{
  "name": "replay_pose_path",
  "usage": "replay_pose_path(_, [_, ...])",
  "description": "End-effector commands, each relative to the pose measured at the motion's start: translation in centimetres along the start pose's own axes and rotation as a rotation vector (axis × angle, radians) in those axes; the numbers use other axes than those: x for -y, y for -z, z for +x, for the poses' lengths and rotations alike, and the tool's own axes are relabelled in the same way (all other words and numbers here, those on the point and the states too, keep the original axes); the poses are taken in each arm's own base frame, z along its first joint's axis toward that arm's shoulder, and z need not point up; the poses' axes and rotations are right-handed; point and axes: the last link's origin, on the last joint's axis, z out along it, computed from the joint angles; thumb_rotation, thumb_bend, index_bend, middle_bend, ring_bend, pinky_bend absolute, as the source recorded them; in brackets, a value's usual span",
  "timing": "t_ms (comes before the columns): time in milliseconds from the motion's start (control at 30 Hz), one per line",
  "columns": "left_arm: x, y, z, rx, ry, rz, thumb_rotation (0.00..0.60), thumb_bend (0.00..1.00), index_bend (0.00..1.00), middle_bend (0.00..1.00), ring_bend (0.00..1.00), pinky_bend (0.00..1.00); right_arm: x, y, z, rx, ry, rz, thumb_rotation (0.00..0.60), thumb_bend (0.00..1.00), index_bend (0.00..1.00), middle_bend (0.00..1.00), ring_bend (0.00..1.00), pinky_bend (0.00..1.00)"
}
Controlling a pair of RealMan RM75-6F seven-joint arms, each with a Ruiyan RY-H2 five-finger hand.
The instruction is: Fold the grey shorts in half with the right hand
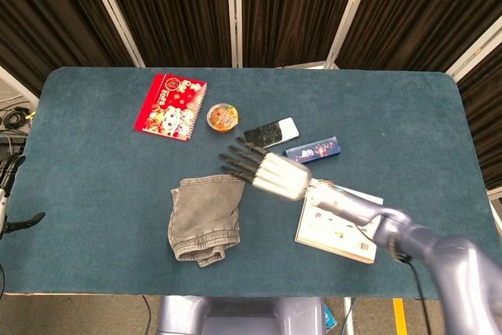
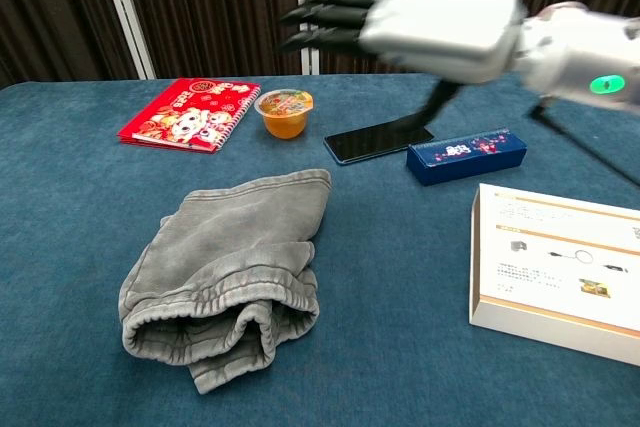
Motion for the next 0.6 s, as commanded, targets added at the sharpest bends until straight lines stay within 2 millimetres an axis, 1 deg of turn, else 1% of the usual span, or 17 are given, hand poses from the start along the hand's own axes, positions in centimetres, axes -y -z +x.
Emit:
replay_pose_path(33, [-0.4, 0.3, 0.2, -0.015, -0.011, -0.020, 0.600, 0.00, 0.00, 0.00, 0.00, 0.00, -1.9, 7.0, 1.0, 0.046, -0.082, -0.256, 0.600, 0.00, 0.00, 0.00, 0.00, 0.00])
replay_pose_path(67, [-0.6, 0.5, 0.3, -0.028, -0.024, -0.026, 0.600, 0.00, 0.00, 0.00, 0.00, 0.00, -1.7, 9.2, 1.5, 0.041, -0.145, -0.352, 0.600, 0.00, 0.00, 0.00, 0.00, 0.00])
replay_pose_path(133, [-0.8, 0.7, 0.4, -0.041, -0.023, -0.030, 0.600, 0.00, 0.00, 0.00, 0.00, 0.00, -1.3, 11.3, 2.3, 0.038, -0.207, -0.464, 0.600, 0.00, 0.00, 0.00, 0.00, 0.00])
replay_pose_path(233, [-1.0, 0.9, 0.6, -0.052, -0.024, -0.040, 0.600, 0.00, 0.00, 0.00, 0.00, 0.00, -0.6, 14.0, 3.6, 0.047, -0.252, -0.620, 0.600, 0.00, 0.00, 0.00, 0.00, 0.00])
replay_pose_path(333, [-1.1, 1.1, 0.7, -0.057, -0.021, -0.047, 0.600, 0.00, 0.00, 0.00, 0.00, 0.00, -0.2, 16.0, 4.8, 0.076, -0.227, -0.740, 0.600, 0.00, 0.00, 0.00, 0.00, 0.00])
replay_pose_path(367, [-1.2, 1.2, 0.7, -0.060, -0.019, -0.051, 0.600, 0.00, 0.00, 0.00, 0.00, 0.00, 0.1, 17.1, 5.4, 0.098, -0.206, -0.792, 0.600, 0.00, 0.00, 0.00, 0.00, 0.00])
replay_pose_path(433, [-1.2, 1.3, 0.8, -0.062, -0.019, -0.055, 0.600, 0.00, 0.00, 0.00, 0.00, 0.00, 0.5, 18.6, 6.2, 0.127, -0.198, -0.854, 0.600, 0.00, 0.00, 0.00, 0.00, 0.00])
replay_pose_path(600, [-1.3, 1.5, 1.0, -0.063, -0.011, -0.058, 0.600, 0.00, 0.00, 0.00, 0.00, 0.00, 1.3, 21.1, 7.0, 0.181, -0.197, -0.901, 0.600, 0.00, 0.00, 0.00, 0.00, 0.00])
